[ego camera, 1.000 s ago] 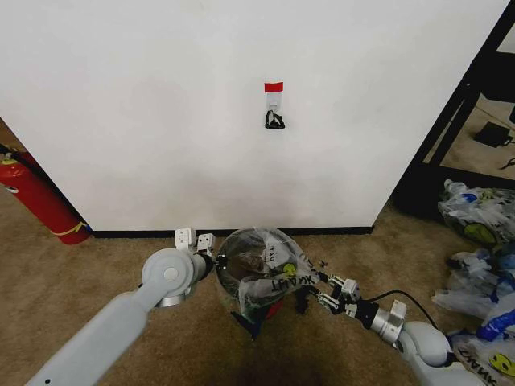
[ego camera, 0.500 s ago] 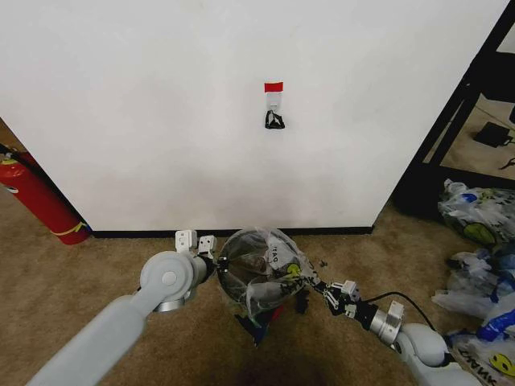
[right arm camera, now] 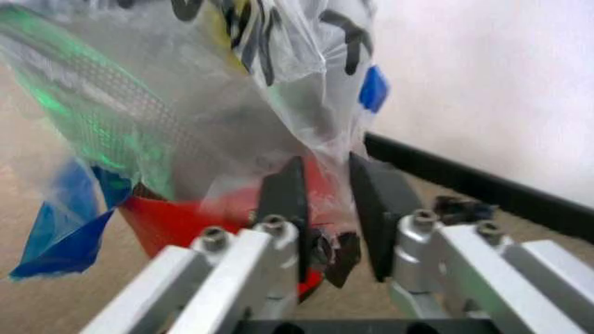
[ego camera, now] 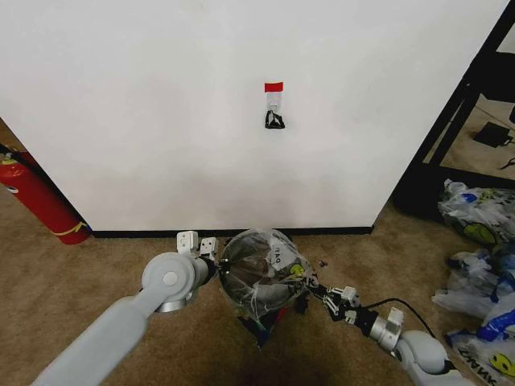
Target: Pick up the garbage bag from the wall and place it over the trash bin.
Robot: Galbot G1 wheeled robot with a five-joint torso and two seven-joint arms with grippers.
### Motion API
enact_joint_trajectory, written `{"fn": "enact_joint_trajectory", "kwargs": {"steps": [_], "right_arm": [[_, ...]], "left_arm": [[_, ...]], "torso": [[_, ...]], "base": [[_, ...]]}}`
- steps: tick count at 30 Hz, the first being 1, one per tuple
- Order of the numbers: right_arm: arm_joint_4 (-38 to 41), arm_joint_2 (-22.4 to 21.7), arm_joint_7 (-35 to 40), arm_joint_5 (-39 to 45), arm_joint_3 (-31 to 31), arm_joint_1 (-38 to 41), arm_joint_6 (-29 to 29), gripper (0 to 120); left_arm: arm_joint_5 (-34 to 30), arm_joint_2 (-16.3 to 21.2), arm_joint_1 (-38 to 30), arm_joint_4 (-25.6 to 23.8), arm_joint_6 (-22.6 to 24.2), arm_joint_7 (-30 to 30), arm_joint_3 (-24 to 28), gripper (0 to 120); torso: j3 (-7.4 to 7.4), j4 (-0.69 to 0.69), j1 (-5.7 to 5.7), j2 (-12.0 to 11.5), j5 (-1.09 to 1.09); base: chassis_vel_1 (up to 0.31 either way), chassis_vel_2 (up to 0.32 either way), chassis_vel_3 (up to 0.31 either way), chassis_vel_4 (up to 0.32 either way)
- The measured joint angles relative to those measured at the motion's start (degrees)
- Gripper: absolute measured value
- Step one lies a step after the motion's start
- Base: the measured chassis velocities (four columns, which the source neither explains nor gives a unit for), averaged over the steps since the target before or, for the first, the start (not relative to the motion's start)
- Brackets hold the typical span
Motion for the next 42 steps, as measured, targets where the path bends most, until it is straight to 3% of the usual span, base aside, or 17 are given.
{"fn": "enact_joint_trajectory", "kwargs": {"steps": [2, 6, 9, 11, 19, 21, 33, 39, 42], "right_arm": [[-0.1, 0.0, 0.4, 0.8, 0.2, -0.2, 0.5, 25], [0.5, -0.2, 0.9, 4.0, 1.6, -1.9, 1.2, 43], [0.8, -0.2, 0.8, 4.6, 2.1, -2.3, 1.2, 46], [2.7, -0.2, 0.2, 7.0, 4.2, -4.7, 1.2, 61], [8.2, 2.1, 1.0, 11.5, 7.4, -9.7, 0.4, 88], [9.3, 3.1, 1.2, 11.7, 7.4, -10.9, 0.2, 97], [11.0, 5.1, 1.9, 11.4, 7.3, -12.0, -0.4, 100], [10.6, 6.0, 1.9, 10.7, 7.3, -12.4, -0.5, 100], [8.5, 7.2, 3.0, 10.7, 7.2, -12.4, 0.5, 100]], "left_arm": [[0.2, -0.2, -0.1, 0.7, 0.0, 0.1, 0.0, 0], [1.7, -1.2, -0.5, 3.7, -0.3, 0.5, -0.4, 0], [2.1, -1.5, -0.5, 4.1, -0.5, 0.6, -0.5, 0], [3.3, -2.3, -0.2, 5.4, -1.0, 1.0, -0.9, 0], [5.9, -3.0, 0.8, 6.5, -1.5, 2.0, -1.3, 0], [6.2, -2.8, 1.4, 6.4, -1.4, 2.4, -1.9, 7], [6.9, -3.1, 2.7, 5.2, -0.9, 2.4, -2.5, 46], [5.9, -0.1, 2.7, -0.1, 0.3, 1.9, -3.2, 67], [7.2, 0.6, 3.5, -3.7, -1.7, 3.4, -5.0, 79]], "torso": [[0.0, 0.0, 0.0, 0.0, 0.0], [0.0, 0.01, 0.0, 0.0, 0.01], [0.0, 0.01, 0.0, 0.0, 0.01], [0.0, 0.01, 0.0, 0.0, 0.0], [0.0, 0.01, 0.0, 0.0, 0.0], [0.0, 0.0, 0.0, 0.0, 0.0], [0.0, 0.01, 0.0, 0.0, -0.01], [-0.01, 0.01, 0.0, 0.0, -0.01], [0.0, -0.02, 0.0, 0.0, 0.0]], "base": [[0.0, 0.0, 0.0, 0.0], [0.0, 0.0, 0.0, 0.0], [0.0, 0.0, 0.0, 0.0], [0.0, 0.0, 0.0, 0.0], [0.0, 0.0, 0.0, 0.0], [0.0, 0.0, 0.0, 0.0], [0.0, 0.0, 0.0, 0.0], [0.0, 0.0, 0.0, 0.0], [0.0, 0.0, 0.0, 0.0]]}}
